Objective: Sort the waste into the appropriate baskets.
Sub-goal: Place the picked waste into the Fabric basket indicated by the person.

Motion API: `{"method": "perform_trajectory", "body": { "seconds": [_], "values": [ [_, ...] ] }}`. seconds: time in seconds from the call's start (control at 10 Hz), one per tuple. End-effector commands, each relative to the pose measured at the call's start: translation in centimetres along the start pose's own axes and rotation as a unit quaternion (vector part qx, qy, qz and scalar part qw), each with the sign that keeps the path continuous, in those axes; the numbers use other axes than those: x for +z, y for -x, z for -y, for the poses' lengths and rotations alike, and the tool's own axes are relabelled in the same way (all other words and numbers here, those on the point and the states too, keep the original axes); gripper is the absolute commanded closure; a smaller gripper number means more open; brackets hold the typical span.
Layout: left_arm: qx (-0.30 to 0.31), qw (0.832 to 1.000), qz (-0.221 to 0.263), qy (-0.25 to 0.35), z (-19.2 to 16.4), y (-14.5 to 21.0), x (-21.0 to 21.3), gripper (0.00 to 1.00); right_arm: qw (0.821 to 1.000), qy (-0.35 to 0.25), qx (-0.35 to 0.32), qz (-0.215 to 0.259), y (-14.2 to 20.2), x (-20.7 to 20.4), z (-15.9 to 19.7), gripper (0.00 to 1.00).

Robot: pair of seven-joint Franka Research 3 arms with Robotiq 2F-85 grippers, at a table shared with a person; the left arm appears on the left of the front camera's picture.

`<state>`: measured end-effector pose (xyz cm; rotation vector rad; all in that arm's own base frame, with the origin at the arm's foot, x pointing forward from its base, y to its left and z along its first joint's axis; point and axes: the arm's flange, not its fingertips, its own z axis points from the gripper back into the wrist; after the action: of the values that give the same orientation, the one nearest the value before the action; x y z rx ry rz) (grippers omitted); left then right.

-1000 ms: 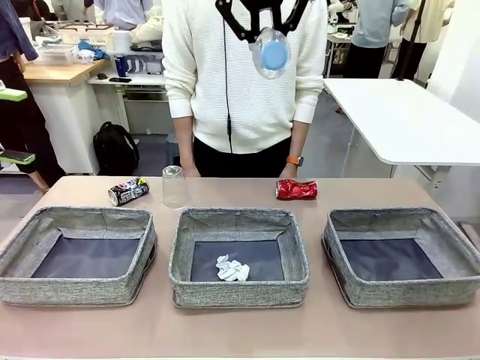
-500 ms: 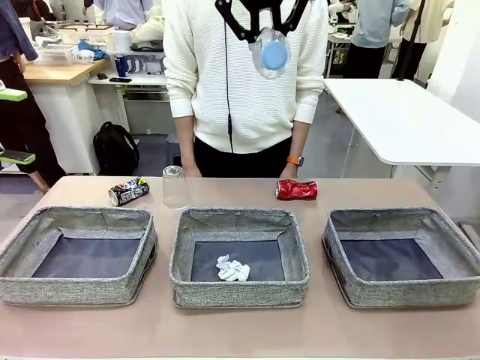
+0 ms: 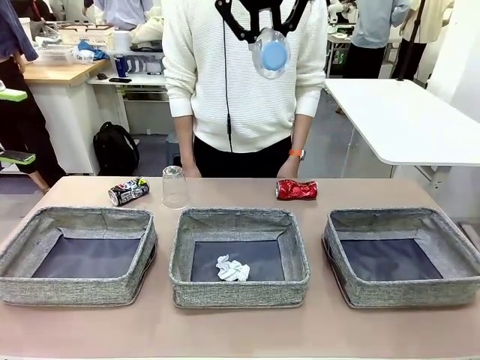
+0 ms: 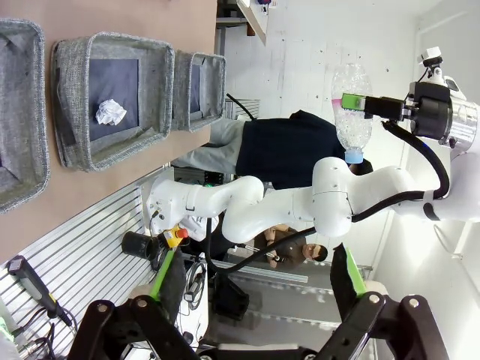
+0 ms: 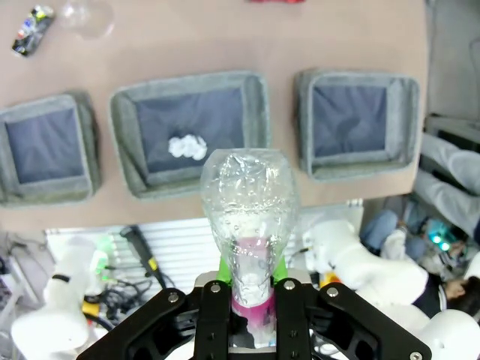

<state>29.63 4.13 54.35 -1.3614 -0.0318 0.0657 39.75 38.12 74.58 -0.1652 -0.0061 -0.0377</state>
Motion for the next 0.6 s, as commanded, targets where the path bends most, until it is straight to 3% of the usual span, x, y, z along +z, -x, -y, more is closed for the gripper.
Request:
{"method": "perform_trajectory", "body": {
  "seconds": [0.0, 0.5],
  "values": [
    [-0.011, 1.0, 0.002, 0.009, 0.2, -0.05, 0.02, 0.0, 1.0, -0.001, 0.001, -0.005, 0.12, -0.01, 0.21, 0.8],
    [-0.011, 1.0, 0.002, 0.009, 0.2, -0.05, 0.02, 0.0, 1.0, -0.001, 0.001, -0.005, 0.12, -0.01, 0.21, 0.8]
  ]
}}
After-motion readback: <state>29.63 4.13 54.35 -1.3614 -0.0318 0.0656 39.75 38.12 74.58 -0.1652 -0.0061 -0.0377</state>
